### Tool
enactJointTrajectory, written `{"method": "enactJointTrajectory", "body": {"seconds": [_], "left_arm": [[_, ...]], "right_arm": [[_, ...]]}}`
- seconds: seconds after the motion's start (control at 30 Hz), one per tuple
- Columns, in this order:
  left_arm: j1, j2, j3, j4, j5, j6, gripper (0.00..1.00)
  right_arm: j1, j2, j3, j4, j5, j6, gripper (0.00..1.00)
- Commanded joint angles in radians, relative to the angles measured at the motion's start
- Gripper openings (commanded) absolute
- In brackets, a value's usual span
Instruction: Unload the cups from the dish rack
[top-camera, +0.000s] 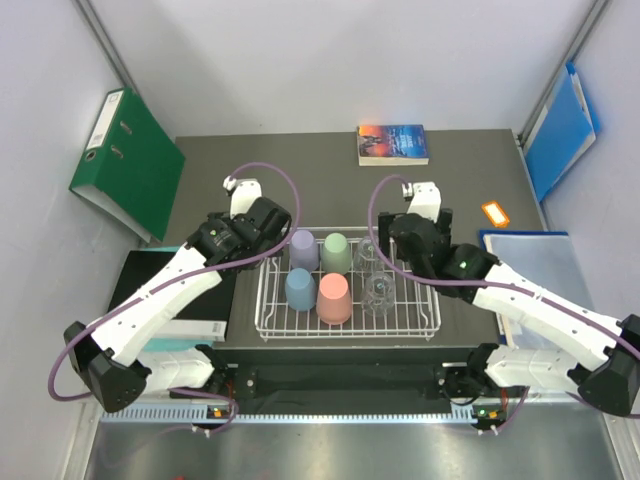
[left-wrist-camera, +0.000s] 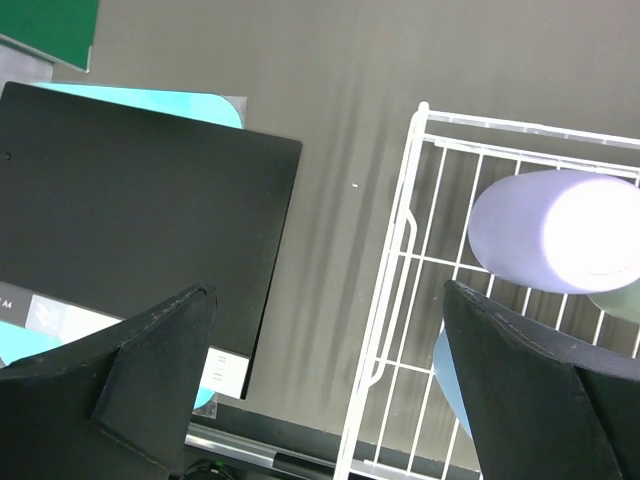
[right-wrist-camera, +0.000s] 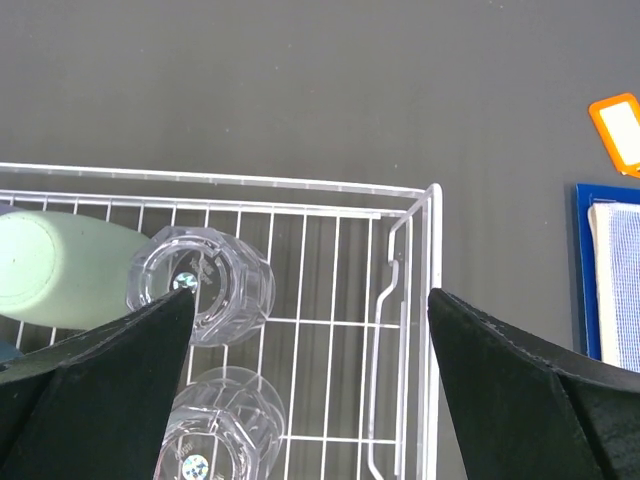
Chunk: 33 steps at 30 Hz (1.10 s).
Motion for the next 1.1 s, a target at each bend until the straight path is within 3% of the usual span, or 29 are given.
{"method": "enactJointTrajectory", "body": {"seconds": [0.0,0.23,0.33,0.53,1.07], "left_arm": [[-0.004,-0.006,0.009,-0.022,-0.063,-0.005,0.99],[-0.039,0.124,0.120,-0.143,-0.207,0.011,0.99],[-0.040,0.101,0.134,-0.099,-0.160,0.026,0.99],[-0.040,-0.063,-0.019,0.124,0.011,0.078,0.99],[-0.042,-0.127,-0.114,0.070,0.044,0.012,0.99]], "right_arm": [[0.000,0.004,0.001,0.008,-0.033,-0.030,1.00],[0.000,-0.015,-0.007,0.002,-0.050,-0.016,1.00],[0.002,-0.022,-0.007,0.012,-0.066,-0.021,1.00],[0.029,0.013,-0.016,0.036,-0.118,-0.041,1.00],[0.215,0.033,-0.106,-0.026,-0.159,0.131,1.00]]}}
